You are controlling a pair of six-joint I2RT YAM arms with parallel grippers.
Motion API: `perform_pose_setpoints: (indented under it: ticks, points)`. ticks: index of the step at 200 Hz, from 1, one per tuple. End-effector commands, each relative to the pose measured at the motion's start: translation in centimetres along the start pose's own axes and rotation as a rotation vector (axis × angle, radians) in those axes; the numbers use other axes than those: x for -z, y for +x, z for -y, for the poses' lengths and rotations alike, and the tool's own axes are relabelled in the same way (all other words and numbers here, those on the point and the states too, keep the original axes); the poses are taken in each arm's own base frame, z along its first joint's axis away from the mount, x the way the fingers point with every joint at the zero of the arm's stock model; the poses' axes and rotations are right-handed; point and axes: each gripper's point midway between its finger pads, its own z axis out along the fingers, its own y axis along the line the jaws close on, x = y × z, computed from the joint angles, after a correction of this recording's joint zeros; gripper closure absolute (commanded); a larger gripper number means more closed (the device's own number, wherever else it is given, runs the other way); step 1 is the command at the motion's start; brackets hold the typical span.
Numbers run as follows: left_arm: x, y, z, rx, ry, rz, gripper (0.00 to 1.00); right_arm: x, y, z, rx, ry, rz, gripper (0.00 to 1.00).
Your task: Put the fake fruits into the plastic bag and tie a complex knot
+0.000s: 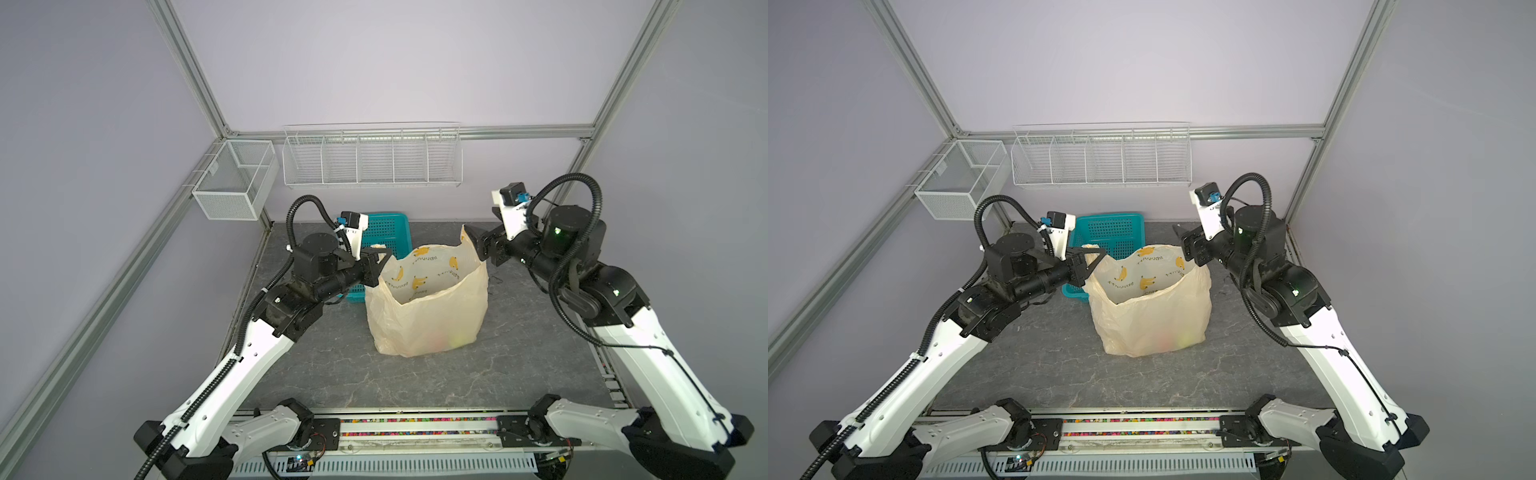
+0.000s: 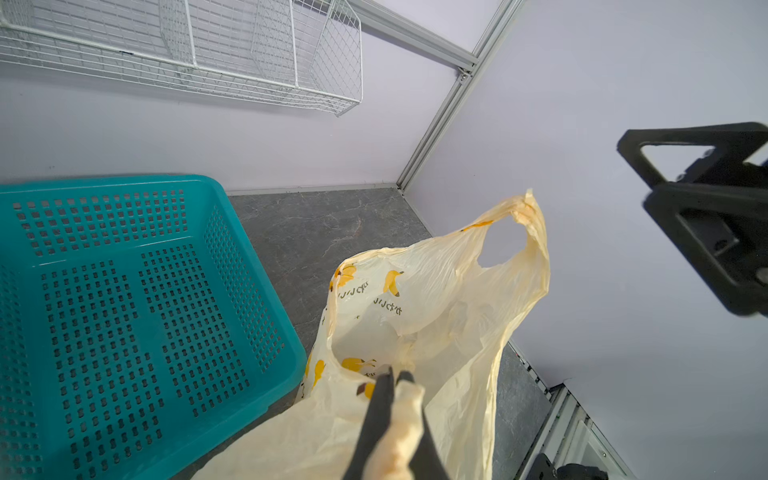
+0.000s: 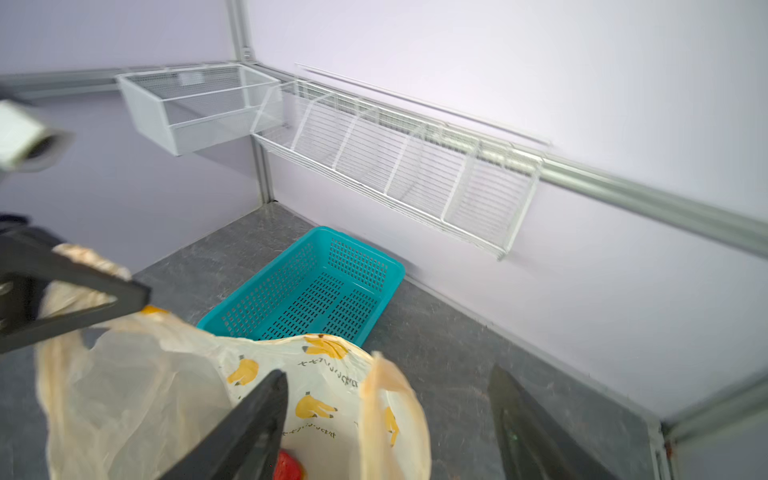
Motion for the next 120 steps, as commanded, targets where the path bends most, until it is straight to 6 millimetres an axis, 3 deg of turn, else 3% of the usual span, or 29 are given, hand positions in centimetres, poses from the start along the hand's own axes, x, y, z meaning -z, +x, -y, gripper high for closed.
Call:
perform_pose_setpoints:
  ticks: [1, 28, 43, 69, 95, 120]
  points:
    - [0.3, -0.7, 0.0, 0.018, -0.010, 0.024, 1.00, 0.1, -1.0, -3.9, 0.134, -0.123, 0.056, 0.15]
    - [0.5, -1.1, -0.1, 0.037, -0.023, 0.036, 1.00, -0.6, 0.5, -10.3, 0.168, -0.358, 0.088, 0.09]
    - [0.6, -1.2, -0.1, 0.046, -0.021, 0.043, 1.00, -1.3, 1.8, -12.6, 0.135, -0.462, 0.116, 0.06]
    - [0.7, -1.1, 0.0, 0.046, -0.019, 0.042, 1.00, -3.0, 3.7, -15.4, 0.102, -0.587, 0.133, 0.00]
    - [0.7, -1.1, -0.1, 0.049, -0.022, 0.043, 1.00, -4.7, 4.6, -17.3, 0.045, -0.660, 0.148, 0.05]
    - [0.5, -1.1, 0.0, 0.060, -0.012, 0.041, 1.00, -6.6, 5.8, -18.0, 0.039, -0.619, 0.150, 0.07]
